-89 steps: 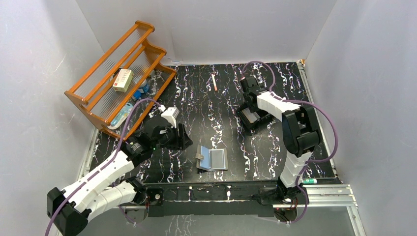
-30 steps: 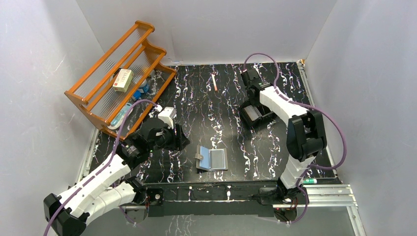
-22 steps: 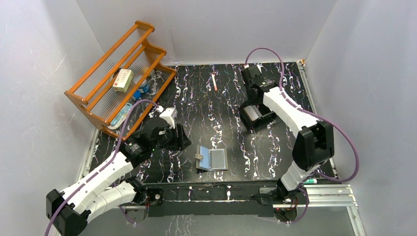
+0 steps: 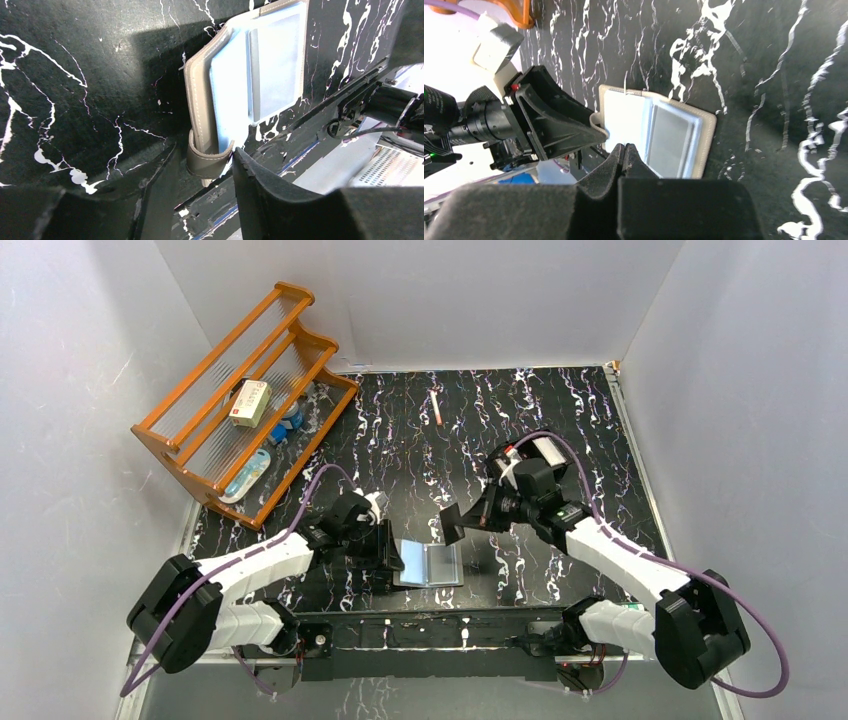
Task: Put the credit cards into the card holder
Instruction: Insert the credit card into the card holder.
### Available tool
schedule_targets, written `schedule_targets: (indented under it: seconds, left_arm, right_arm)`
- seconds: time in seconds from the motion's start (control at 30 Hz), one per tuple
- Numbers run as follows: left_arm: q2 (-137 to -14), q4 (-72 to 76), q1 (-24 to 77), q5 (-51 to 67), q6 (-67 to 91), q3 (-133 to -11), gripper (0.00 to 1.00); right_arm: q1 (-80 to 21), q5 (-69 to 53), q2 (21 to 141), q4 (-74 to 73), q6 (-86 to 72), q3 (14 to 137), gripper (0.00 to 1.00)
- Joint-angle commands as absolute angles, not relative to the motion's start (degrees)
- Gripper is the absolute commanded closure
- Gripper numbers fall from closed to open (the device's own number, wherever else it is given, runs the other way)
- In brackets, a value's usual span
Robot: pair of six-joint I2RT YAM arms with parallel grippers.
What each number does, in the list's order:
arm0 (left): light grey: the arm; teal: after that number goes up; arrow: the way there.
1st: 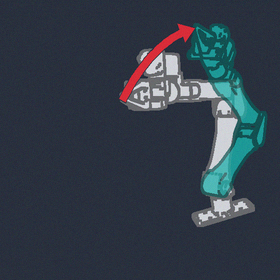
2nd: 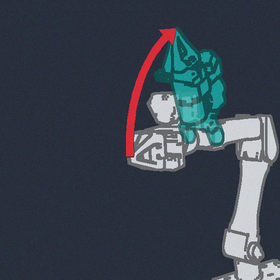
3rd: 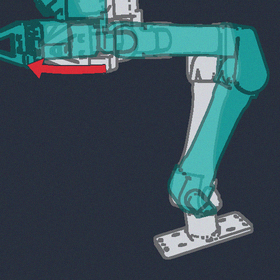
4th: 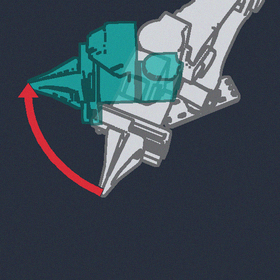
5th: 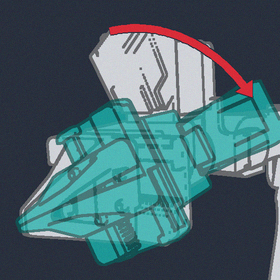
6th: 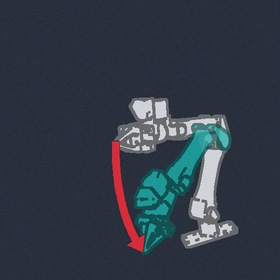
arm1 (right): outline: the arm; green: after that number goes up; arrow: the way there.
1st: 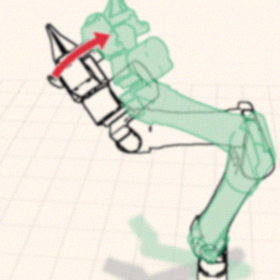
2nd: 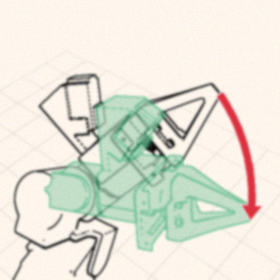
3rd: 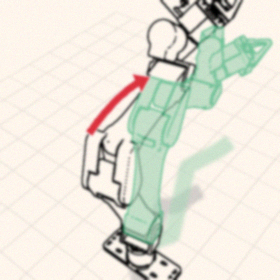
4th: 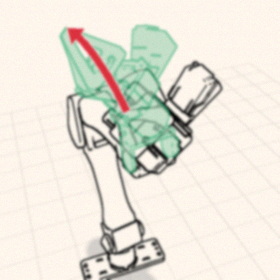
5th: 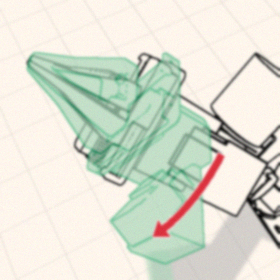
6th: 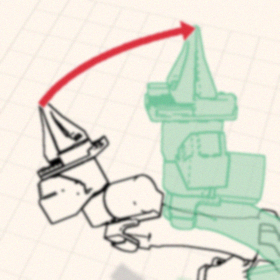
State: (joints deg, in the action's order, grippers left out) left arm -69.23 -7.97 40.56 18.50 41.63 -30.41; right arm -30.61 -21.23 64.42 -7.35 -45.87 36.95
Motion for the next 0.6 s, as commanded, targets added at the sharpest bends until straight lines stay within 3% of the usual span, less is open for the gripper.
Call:
schedule_targets:
  seconds: [0.0,0.23,0.57]
  left_arm:
    - [-67.8,-6.4,40.3,18.0,43.5,-28.3,0.66]
    - [-66.6,-5.4,40.3,17.4,44.5,-25.8,0.87]
    - [-66.1,-3.2,40.2,16.0,45.4,-22.2,0.93]
  right_arm:
    - [-35.6,-21.3,64.0,3.0,-52.1,33.3,1.0]
    - [-42.0,-19.0,68.1,10.0,-53.3,30.3,1.0]
    - [-44.5,-17.5,71.9,17.9,-53.7,25.4,1.0]
